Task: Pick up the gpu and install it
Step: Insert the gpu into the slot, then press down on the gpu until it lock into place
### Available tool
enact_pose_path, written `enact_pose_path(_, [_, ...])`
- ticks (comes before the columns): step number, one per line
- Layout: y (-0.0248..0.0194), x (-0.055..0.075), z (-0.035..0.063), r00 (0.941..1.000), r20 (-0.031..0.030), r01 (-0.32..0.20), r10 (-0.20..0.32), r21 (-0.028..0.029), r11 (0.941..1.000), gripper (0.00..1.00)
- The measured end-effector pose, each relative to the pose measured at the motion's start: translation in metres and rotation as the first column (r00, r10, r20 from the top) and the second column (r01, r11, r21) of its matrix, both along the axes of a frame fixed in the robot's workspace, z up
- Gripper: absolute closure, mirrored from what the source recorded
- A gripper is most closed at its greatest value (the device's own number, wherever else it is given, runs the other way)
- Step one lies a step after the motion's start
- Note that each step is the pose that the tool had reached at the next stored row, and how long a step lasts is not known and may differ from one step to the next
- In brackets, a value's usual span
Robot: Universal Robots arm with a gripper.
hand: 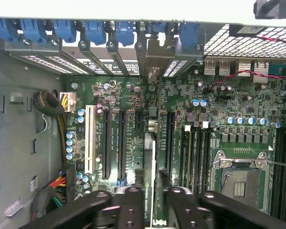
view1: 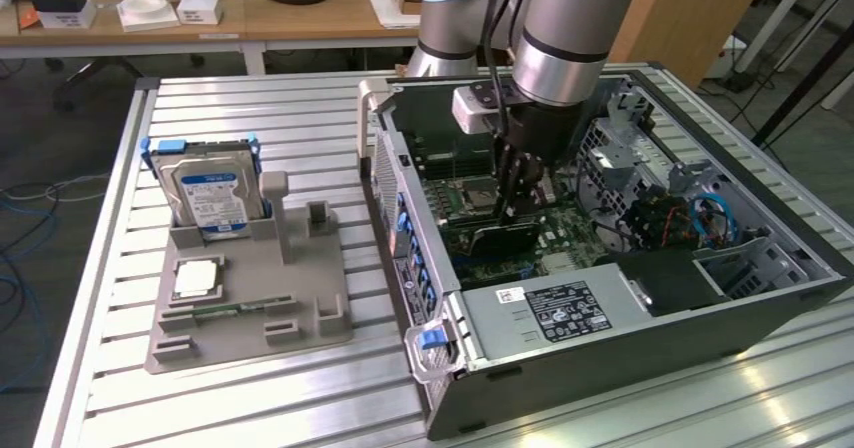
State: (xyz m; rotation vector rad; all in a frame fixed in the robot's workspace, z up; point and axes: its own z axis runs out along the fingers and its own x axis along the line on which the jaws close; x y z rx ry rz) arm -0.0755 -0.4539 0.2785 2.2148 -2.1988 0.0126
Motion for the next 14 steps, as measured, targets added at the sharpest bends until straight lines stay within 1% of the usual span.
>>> enact_pose_path(1, [0.0,0.0,0.0,1.0,0.0,0.0,0.0,-0.0001,1.0,0.81])
enact_pose_path(2, [0.0,0.0,0.0,1.0,0.0,0.0,0.0,-0.0001,1.0,0.81])
enact_pose_path(3, [0.0,0.0,0.0,1.0,0.0,0.0,0.0,0.0,1.0,0.87])
enact_pose_path(4, [0.0,0.0,0.0,1.0,0.0,0.0,0.0,0.0,1.0,0.89])
enact_pose_path(14, [0.0,0.0,0.0,1.0,0.0,0.0,0.0,0.0,1.0,0.89])
